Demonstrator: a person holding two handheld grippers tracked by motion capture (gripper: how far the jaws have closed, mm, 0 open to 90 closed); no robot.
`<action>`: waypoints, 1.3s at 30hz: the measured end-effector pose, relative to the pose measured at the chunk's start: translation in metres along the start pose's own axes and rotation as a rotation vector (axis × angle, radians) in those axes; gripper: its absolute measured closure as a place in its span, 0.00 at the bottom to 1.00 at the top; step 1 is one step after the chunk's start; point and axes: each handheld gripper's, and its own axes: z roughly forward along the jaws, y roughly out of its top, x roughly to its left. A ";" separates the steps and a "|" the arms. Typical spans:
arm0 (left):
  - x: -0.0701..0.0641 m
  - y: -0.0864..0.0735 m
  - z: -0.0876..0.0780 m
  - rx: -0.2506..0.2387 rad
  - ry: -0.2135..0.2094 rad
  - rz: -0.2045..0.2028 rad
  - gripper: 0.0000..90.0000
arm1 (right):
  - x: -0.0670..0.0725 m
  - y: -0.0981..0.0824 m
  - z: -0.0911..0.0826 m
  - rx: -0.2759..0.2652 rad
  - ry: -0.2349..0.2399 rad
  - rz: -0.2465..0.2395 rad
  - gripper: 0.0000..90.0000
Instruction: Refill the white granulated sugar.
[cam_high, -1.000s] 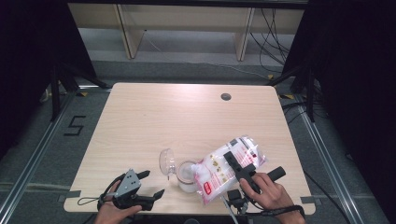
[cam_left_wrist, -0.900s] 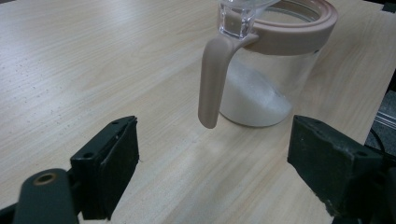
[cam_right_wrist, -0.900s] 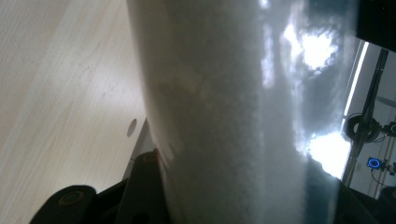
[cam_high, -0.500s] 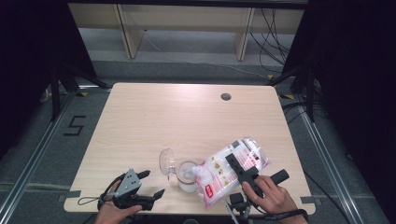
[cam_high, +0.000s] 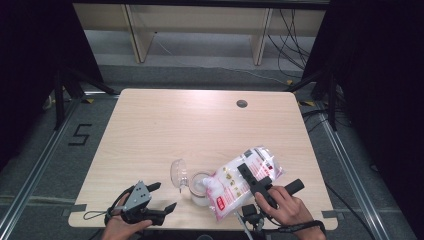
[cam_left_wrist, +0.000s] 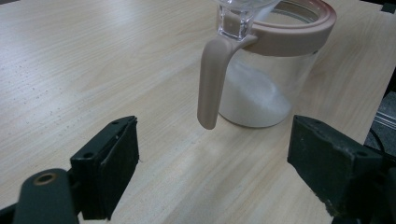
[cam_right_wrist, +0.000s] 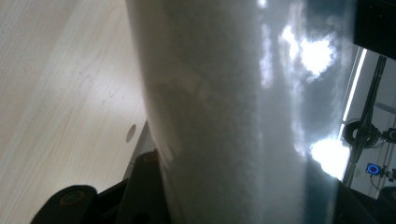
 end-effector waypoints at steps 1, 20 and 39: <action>-0.001 -0.001 0.001 -0.004 -0.002 -0.023 0.18 | 0.000 0.000 0.000 0.000 0.000 0.000 0.72; -0.002 0.000 -0.001 0.001 0.004 -0.020 0.18 | 0.002 -0.005 -0.006 0.015 0.017 -0.032 0.72; -0.001 0.000 0.001 -0.003 -0.004 -0.009 0.18 | -0.001 0.005 0.000 -0.003 0.019 -0.029 0.72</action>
